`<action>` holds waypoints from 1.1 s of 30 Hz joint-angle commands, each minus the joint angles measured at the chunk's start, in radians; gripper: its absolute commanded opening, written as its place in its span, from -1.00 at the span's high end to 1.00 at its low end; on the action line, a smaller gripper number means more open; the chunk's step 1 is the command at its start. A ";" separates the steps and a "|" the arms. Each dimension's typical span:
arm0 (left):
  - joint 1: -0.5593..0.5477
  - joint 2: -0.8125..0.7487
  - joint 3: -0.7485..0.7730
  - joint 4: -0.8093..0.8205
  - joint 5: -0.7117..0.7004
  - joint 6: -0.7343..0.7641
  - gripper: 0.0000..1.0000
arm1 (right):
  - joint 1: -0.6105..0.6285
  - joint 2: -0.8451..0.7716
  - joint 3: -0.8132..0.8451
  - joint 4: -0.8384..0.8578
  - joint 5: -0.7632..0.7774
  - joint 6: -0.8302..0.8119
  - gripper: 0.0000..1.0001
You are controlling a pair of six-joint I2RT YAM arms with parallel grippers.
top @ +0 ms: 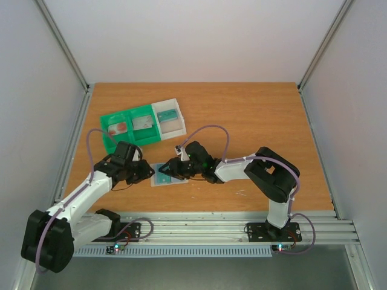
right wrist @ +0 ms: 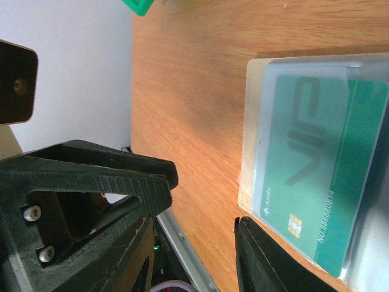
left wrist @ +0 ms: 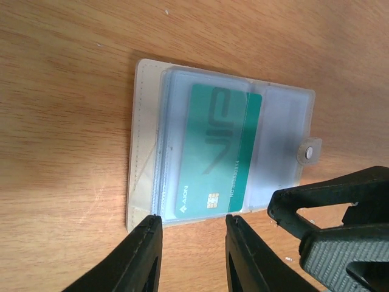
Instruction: Take the credit cards out of the card holder
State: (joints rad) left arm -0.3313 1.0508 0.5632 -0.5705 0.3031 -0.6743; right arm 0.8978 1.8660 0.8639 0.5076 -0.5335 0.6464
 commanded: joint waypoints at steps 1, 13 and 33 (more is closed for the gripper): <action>0.000 -0.010 0.022 0.017 0.017 0.005 0.38 | 0.004 -0.027 0.005 -0.061 0.033 -0.048 0.26; -0.001 0.170 -0.016 0.193 0.143 0.036 0.63 | 0.000 -0.066 0.101 -0.434 0.208 -0.226 0.57; 0.000 0.256 -0.065 0.244 0.131 0.059 0.66 | -0.008 0.056 0.194 -0.465 0.211 -0.191 0.58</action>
State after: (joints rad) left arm -0.3313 1.2968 0.5121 -0.3820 0.4328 -0.6380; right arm 0.8955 1.8961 1.0340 0.0563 -0.3332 0.4591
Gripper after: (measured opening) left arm 0.167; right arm 0.211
